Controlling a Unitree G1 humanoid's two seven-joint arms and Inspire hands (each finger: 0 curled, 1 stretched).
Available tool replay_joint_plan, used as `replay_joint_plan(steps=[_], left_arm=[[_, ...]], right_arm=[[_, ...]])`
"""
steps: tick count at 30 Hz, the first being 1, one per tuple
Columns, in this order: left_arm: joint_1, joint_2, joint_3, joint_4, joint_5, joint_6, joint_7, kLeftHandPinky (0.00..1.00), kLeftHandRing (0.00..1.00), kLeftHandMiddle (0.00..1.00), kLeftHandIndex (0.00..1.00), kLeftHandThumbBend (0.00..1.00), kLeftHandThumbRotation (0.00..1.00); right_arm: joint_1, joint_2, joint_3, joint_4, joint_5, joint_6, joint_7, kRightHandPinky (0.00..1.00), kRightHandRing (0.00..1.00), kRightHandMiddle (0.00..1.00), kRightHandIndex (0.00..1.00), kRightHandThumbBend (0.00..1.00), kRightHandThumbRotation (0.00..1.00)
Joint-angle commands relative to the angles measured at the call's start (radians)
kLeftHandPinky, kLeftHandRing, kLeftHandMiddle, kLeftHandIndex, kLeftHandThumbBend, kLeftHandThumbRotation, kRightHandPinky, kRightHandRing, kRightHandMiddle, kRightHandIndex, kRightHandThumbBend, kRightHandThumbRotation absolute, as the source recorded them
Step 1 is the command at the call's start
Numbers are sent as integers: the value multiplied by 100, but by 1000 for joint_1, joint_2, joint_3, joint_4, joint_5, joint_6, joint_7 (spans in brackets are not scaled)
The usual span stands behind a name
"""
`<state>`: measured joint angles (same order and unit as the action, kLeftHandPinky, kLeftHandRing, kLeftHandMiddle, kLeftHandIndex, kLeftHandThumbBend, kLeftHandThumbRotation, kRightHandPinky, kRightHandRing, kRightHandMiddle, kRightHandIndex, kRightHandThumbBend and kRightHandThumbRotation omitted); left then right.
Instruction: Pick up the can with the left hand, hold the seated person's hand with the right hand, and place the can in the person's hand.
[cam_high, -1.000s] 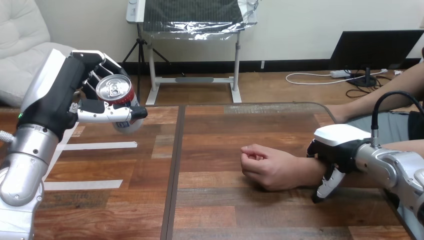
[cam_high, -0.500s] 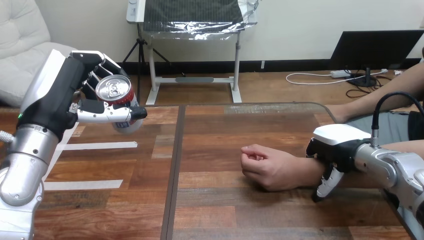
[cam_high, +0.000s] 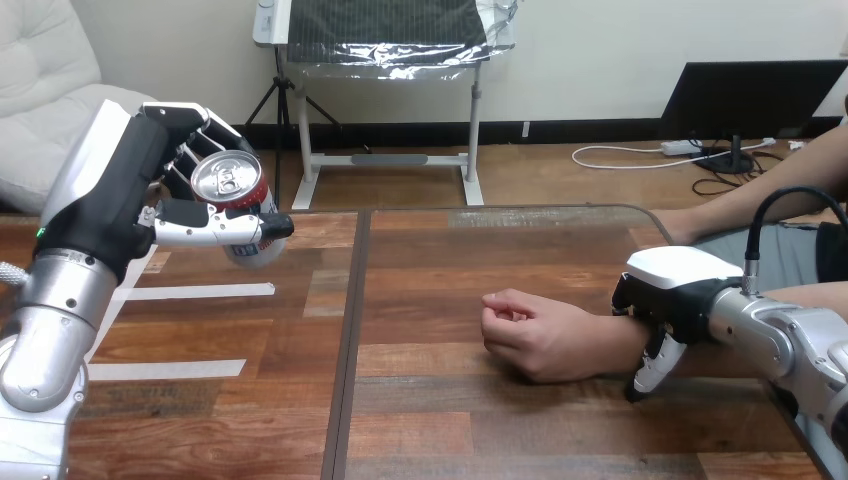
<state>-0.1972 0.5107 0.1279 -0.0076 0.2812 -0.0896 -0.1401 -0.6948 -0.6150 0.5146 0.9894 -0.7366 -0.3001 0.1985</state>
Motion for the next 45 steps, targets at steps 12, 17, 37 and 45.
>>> replay_joint_plan(steps=[12,17,37,45], left_arm=[[-80,-4,2,-19,-17,-33,16,27,33,38,42,72,0],[-87,-11,-2,-2,-24,-40,15,27,33,38,42,72,0],[-129,-33,-36,86,-36,-57,7,27,33,39,41,71,0],[-157,-50,-49,142,-60,-80,8,28,34,40,42,70,0]], right_arm=[[68,37,-10,26,52,-48,-10,29,34,40,40,77,16],[68,29,-22,6,70,-39,-4,30,34,40,40,77,18],[69,-6,-91,-53,153,-73,4,35,38,43,42,78,18],[68,-19,-109,-77,165,-80,9,34,36,41,41,79,18]])
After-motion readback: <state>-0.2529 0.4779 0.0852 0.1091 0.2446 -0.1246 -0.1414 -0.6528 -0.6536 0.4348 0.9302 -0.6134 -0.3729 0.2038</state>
